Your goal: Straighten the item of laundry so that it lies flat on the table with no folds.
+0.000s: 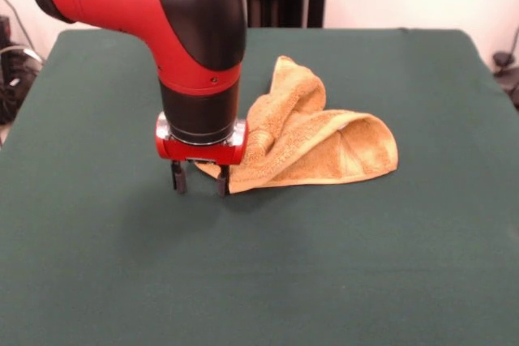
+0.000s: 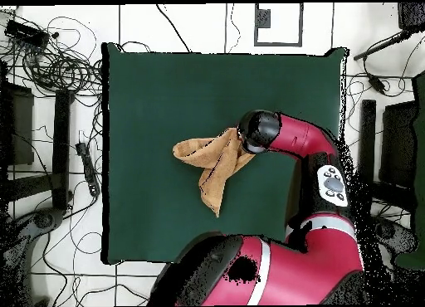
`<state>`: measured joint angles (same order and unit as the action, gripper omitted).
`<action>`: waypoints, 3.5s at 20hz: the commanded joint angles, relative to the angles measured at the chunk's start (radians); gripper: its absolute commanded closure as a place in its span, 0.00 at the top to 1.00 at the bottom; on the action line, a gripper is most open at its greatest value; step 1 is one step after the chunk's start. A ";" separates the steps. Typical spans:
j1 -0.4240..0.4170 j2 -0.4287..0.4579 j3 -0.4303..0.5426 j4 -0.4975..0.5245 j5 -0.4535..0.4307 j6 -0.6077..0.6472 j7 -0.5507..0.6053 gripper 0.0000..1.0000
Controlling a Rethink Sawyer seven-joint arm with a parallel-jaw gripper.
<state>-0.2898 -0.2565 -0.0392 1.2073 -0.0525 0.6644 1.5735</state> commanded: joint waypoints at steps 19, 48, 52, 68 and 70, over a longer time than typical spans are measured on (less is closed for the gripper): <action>0.061 -0.017 0.071 -0.011 -0.019 0.085 0.048 1.00; 0.014 -0.128 0.081 0.262 -0.054 -0.100 0.055 1.00; 0.008 -0.124 0.088 0.268 -0.059 -0.120 0.072 1.00; 0.004 -0.108 0.099 0.265 -0.066 -0.157 0.076 1.00; 0.007 -0.104 0.097 0.260 -0.067 -0.157 0.075 1.00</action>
<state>-0.2986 -0.4030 -0.0395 1.3572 -0.0866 0.5612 1.5735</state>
